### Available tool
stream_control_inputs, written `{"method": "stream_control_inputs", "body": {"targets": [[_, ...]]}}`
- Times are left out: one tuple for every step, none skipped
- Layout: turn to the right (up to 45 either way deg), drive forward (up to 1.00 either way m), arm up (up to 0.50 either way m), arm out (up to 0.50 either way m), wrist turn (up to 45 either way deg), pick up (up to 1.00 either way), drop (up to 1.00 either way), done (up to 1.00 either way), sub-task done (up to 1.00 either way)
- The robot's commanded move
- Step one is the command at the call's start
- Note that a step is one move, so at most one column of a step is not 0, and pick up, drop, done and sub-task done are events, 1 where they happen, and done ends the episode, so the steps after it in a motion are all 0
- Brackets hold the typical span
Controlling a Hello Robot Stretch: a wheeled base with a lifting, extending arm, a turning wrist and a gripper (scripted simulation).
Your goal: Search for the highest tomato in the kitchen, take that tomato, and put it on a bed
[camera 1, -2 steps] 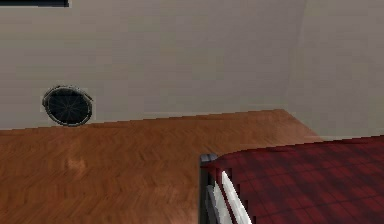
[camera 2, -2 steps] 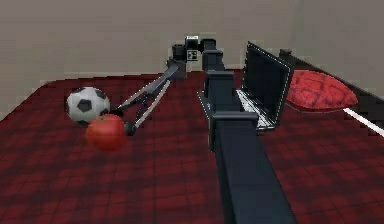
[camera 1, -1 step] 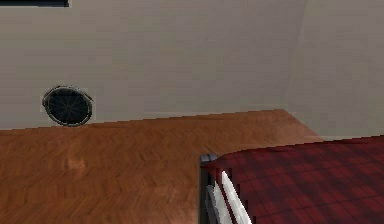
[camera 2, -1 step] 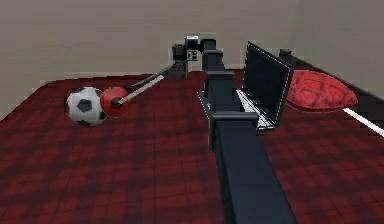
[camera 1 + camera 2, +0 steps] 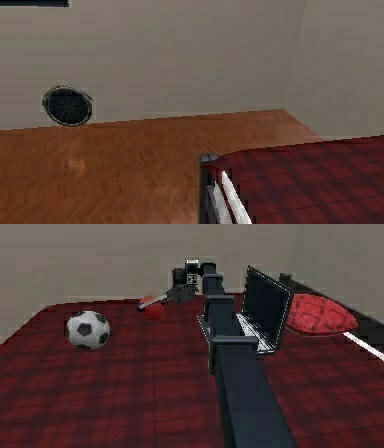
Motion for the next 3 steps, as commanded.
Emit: {"method": "stream_control_inputs", "body": {"targets": [[0.0,0.00,0.00,0.00,45.0,0.00,0.00,0.00,0.00],[0.0,0.00,0.00,0.00,3.0,0.00,0.00,0.00,0.00],[0.0,0.00,-0.04,0.00,0.0,0.00,0.00,0.00,0.00]]}}
